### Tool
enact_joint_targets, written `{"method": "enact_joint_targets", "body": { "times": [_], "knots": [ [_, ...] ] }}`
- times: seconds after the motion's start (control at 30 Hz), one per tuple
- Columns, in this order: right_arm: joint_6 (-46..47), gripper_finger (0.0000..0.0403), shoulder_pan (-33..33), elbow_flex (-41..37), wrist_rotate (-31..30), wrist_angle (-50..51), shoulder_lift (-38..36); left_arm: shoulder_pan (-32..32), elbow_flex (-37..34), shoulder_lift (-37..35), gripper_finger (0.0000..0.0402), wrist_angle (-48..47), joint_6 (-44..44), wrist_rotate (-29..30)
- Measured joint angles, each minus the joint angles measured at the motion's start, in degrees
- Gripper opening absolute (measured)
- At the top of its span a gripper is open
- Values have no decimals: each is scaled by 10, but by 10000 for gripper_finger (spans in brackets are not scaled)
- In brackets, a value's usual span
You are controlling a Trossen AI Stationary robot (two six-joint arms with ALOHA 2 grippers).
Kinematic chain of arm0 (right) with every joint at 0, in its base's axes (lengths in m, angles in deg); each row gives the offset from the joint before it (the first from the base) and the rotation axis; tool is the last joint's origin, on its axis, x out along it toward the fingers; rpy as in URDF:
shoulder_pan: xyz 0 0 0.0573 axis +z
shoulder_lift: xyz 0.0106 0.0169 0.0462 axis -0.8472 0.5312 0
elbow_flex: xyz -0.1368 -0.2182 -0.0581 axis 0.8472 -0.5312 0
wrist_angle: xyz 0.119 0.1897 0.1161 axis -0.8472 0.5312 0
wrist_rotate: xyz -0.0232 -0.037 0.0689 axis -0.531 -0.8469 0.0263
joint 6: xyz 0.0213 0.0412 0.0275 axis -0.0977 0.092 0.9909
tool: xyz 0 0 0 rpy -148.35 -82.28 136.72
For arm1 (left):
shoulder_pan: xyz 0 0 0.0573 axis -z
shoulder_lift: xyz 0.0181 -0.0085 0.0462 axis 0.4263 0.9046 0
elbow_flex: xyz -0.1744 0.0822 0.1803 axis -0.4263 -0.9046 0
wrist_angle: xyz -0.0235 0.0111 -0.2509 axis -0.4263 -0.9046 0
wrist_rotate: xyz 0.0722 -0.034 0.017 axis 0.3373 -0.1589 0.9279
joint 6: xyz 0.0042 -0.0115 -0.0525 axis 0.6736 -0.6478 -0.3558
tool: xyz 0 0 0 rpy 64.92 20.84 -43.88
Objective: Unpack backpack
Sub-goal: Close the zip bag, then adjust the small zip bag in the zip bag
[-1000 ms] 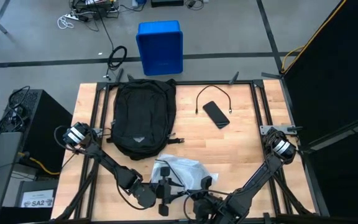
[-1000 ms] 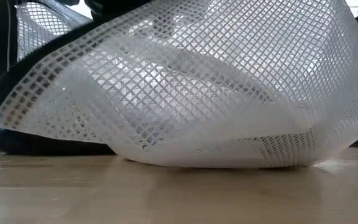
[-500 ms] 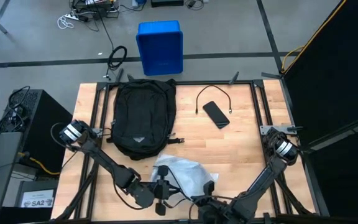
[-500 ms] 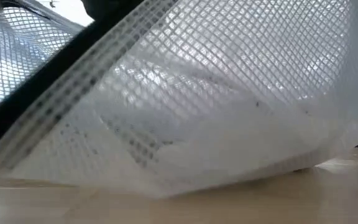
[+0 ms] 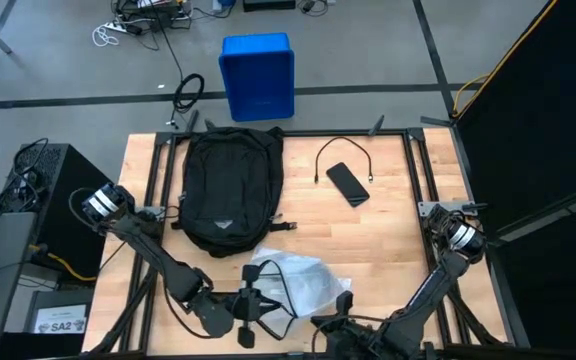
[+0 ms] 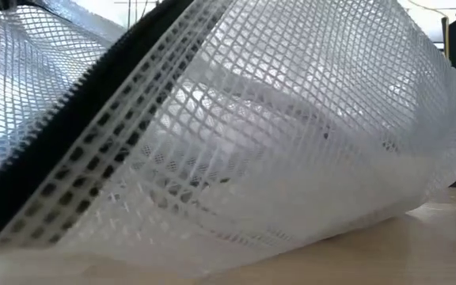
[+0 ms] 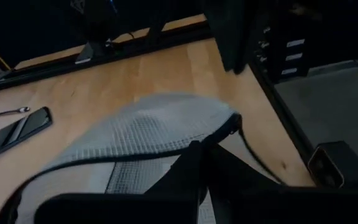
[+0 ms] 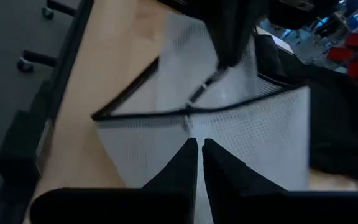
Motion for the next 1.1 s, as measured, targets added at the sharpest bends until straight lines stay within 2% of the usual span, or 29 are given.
{"method": "enact_joint_targets", "body": {
  "times": [0.17, 0.33, 0.5, 0.63, 0.8, 1.0, 1.1],
  "knots": [
    [-40, 41, -23, 0, 56, -64, 1, 0, 35, -2, 0, -36, 12, 2],
    [-58, 131, -42, 0, 79, -61, 13, 0, 62, -2, 0, -65, 24, 2],
    [-56, 225, -44, 0, 76, -50, 12, 4, 62, -2, 0, -88, 2, -4],
    [-59, 270, -30, 0, 55, -50, 10, 17, 62, 6, 0, -105, -48, -14],
    [-61, 280, -14, 0, 32, -49, 10, 40, 62, 51, 0, -79, -81, -41],
    [-65, 255, -10, 0, 24, -49, 10, 68, 62, 86, 0, -52, -105, -46],
    [-66, 242, -10, 0, 24, -49, 10, 86, 62, 86, 0, -61, -107, -24]
  ]
}}
